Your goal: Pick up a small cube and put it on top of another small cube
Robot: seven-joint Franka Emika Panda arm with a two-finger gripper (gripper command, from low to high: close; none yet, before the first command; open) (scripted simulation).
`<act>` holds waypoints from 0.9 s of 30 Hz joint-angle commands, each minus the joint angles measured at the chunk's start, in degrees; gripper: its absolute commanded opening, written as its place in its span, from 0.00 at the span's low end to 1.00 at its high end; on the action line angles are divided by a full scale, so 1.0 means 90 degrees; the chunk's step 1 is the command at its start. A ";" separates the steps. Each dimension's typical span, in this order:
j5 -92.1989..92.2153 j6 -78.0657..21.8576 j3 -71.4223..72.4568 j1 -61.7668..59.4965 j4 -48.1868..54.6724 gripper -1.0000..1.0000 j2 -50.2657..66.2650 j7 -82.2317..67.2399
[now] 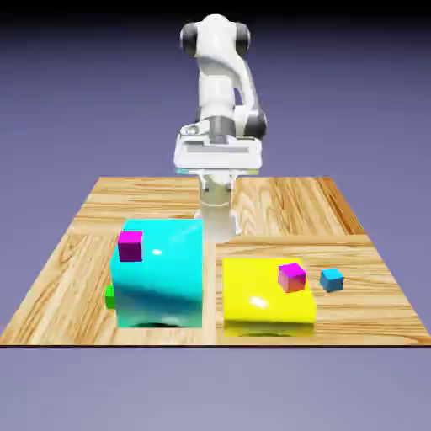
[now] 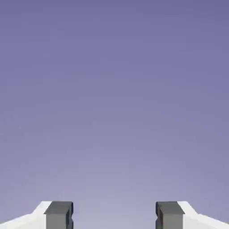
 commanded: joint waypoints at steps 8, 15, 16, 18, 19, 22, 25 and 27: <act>0.0721 -0.1322 -0.1395 0.0774 0.1547 0.50 0.1824 0.0382; 0.1334 -0.2399 -0.2822 0.1412 0.2993 0.50 0.3439 0.0993; 0.1421 -0.2553 -0.3026 0.1503 0.3200 0.50 0.3670 0.1080; 0.1597 -0.2861 -0.3434 0.1685 0.3613 0.50 0.4131 0.1255; 0.1684 -0.3015 -0.3638 0.1776 0.3820 0.50 0.4362 0.1342; 0.1947 -0.3477 -0.4250 0.2050 0.4440 0.50 0.5054 0.1604; 0.2366 -0.4149 -0.4733 0.2082 0.4918 0.50 0.5746 0.1670; 0.2722 -0.4701 -0.4990 0.1984 0.5165 0.50 0.6208 0.1617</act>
